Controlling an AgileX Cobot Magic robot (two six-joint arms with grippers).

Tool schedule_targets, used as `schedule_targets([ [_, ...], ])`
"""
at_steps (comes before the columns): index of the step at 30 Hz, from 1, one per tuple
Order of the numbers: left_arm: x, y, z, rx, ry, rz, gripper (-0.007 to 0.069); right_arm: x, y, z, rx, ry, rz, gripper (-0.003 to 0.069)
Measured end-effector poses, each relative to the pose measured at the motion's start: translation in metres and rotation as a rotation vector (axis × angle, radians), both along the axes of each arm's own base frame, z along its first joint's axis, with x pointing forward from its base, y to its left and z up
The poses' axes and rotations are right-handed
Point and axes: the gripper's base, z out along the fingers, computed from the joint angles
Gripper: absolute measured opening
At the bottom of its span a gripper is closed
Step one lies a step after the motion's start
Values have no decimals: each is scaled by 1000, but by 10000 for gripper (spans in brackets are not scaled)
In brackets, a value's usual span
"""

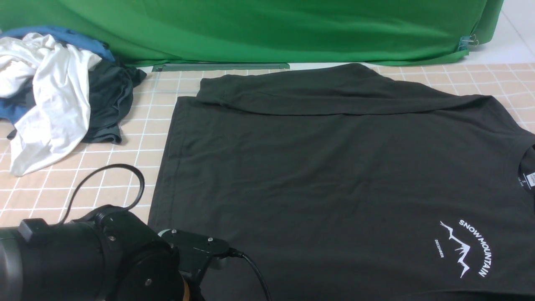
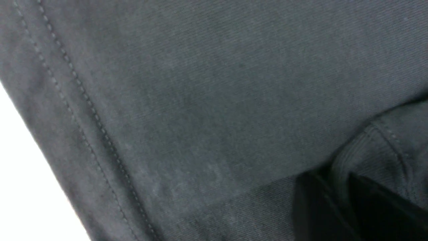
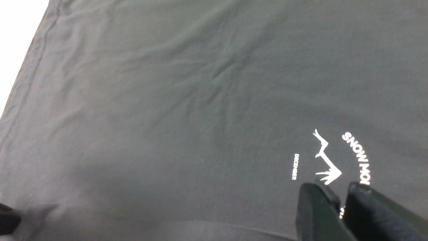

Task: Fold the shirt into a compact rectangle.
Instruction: 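Grasp the left edge of the dark T-shirt lying flat on the table, then fold the left side of the black T-shirt inward over its body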

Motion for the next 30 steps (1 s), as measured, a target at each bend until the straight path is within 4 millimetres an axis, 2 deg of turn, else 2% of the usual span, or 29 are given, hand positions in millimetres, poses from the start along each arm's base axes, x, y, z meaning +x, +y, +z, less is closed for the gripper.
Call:
schedule_targets([
  [2,1,-2,5,-3,0,-13,34,0,0,0,-5,-2,5,173],
  [4,4,-5,18,-26,-20,-30,34,0,0,0,-16,-7,16,176],
  [7,11,-12,46,-80,-88,-52,34,0,0,0,-17,-7,17,180],
  [8,11,-12,50,-86,-99,-55,34,0,0,0,-17,-7,17,181],
  [9,16,-13,71,-102,-157,-65,34,0,0,0,-18,-8,17,183],
  [11,20,-13,89,-99,-197,-52,34,0,0,0,-18,-11,16,184],
  [15,38,-2,118,-46,-276,7,34,1,0,1,-19,-23,13,190],
  [16,38,-2,118,-45,-277,7,34,1,0,1,-19,-23,13,190],
  [18,54,10,126,-46,-316,73,34,2,-1,1,-19,-30,10,196],
  [22,75,30,129,-58,-380,149,34,2,-1,2,-19,-35,8,197],
  [30,115,58,124,-78,-523,222,35,3,-1,2,-20,-45,4,198],
])
